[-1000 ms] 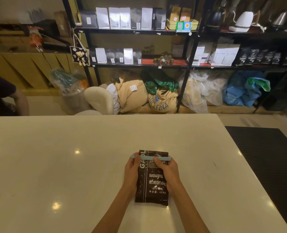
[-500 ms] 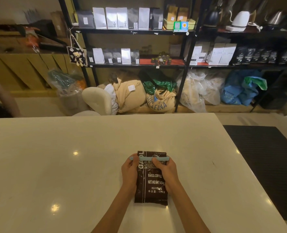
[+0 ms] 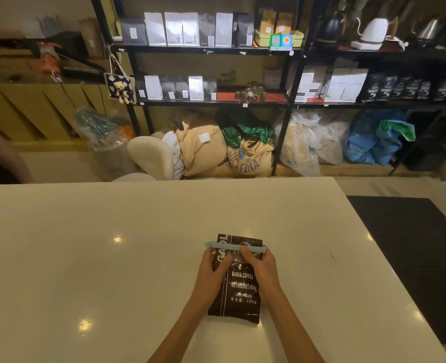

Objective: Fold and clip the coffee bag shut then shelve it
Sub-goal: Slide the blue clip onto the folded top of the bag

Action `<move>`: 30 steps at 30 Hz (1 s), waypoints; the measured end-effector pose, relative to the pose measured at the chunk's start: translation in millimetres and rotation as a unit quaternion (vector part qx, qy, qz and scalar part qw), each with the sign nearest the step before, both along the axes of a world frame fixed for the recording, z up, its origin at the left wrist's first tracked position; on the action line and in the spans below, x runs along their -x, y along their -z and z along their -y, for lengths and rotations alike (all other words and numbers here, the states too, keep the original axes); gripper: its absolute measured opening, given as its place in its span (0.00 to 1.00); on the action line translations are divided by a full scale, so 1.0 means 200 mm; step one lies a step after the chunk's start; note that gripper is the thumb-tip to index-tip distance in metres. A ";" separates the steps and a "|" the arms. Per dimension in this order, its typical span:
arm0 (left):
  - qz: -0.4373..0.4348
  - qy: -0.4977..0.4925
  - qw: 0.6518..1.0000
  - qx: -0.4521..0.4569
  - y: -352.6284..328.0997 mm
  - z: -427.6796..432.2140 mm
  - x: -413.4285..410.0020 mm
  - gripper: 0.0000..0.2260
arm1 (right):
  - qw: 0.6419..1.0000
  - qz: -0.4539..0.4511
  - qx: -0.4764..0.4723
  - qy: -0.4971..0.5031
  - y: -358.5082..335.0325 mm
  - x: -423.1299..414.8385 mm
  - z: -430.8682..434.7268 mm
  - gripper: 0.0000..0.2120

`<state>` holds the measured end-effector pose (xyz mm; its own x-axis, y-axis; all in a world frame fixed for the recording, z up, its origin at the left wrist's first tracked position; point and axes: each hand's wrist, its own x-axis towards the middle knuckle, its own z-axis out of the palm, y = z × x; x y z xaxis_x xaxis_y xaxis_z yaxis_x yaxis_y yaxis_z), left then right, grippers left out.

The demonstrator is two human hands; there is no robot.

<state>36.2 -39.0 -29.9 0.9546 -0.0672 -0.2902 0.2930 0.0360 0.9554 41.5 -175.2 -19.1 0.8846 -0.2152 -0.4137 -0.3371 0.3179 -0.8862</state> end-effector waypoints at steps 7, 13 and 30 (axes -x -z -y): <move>0.032 -0.044 0.994 -0.097 0.01 0.01 0.00 0.08 | 0.999 -0.027 0.016 -0.019 -0.03 0.01 -0.02 0.18; 0.050 -0.099 0.981 -0.158 0.00 -0.02 0.00 0.09 | 0.994 -0.021 0.012 -0.104 -0.06 0.06 -0.02 0.15; 0.096 -0.116 0.981 -0.118 -0.11 0.06 0.00 0.10 | 0.977 0.070 0.202 0.006 0.00 0.06 -0.08 0.12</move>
